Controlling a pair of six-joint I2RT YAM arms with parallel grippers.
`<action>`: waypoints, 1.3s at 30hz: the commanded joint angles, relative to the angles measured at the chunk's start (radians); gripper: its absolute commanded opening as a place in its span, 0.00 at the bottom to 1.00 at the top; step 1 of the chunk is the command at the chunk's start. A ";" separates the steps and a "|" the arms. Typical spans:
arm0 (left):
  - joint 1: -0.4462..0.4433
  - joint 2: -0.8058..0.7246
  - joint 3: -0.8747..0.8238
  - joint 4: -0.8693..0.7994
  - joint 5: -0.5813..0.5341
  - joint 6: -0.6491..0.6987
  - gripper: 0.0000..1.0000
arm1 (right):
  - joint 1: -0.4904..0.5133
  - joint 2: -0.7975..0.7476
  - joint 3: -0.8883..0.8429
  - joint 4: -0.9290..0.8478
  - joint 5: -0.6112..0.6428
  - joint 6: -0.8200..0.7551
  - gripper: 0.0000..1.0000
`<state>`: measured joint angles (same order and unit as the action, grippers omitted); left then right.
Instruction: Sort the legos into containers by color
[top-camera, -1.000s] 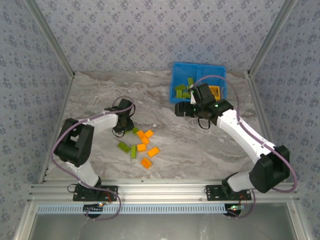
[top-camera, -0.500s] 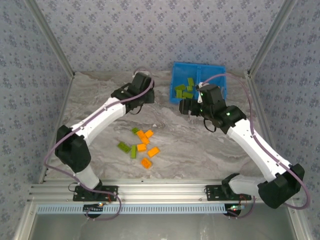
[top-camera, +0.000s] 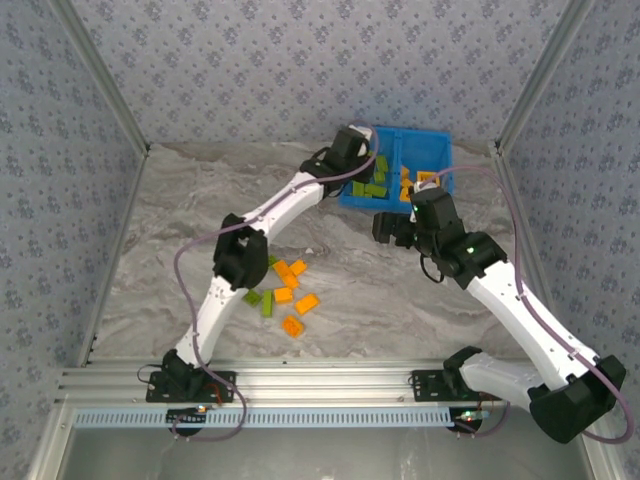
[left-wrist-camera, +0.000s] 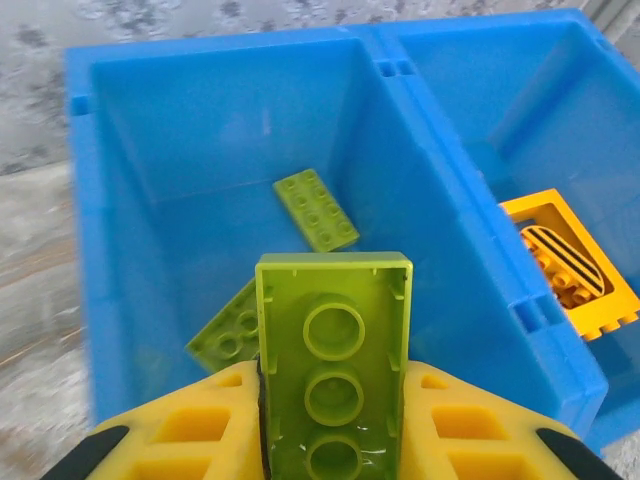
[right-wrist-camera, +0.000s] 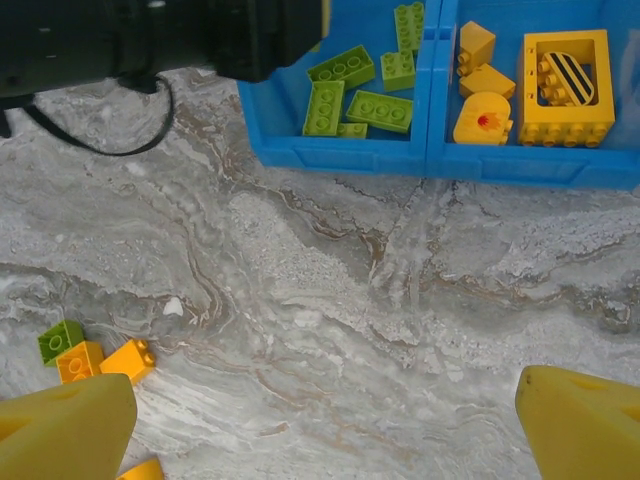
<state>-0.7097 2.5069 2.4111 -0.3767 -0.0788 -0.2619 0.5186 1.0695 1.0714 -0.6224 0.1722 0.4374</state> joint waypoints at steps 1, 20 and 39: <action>-0.032 0.064 0.145 -0.019 -0.036 0.026 0.21 | -0.005 -0.008 -0.010 -0.025 0.006 0.014 1.00; -0.070 0.054 0.212 0.029 -0.060 0.003 0.57 | -0.006 0.006 0.000 -0.018 -0.009 0.023 1.00; -0.012 -0.899 -0.763 0.047 -0.315 0.009 0.73 | 0.177 0.233 0.062 0.091 -0.215 -0.169 1.00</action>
<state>-0.7425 1.7016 1.7809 -0.3195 -0.3244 -0.2462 0.6491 1.2350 1.0809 -0.5587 0.0086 0.3363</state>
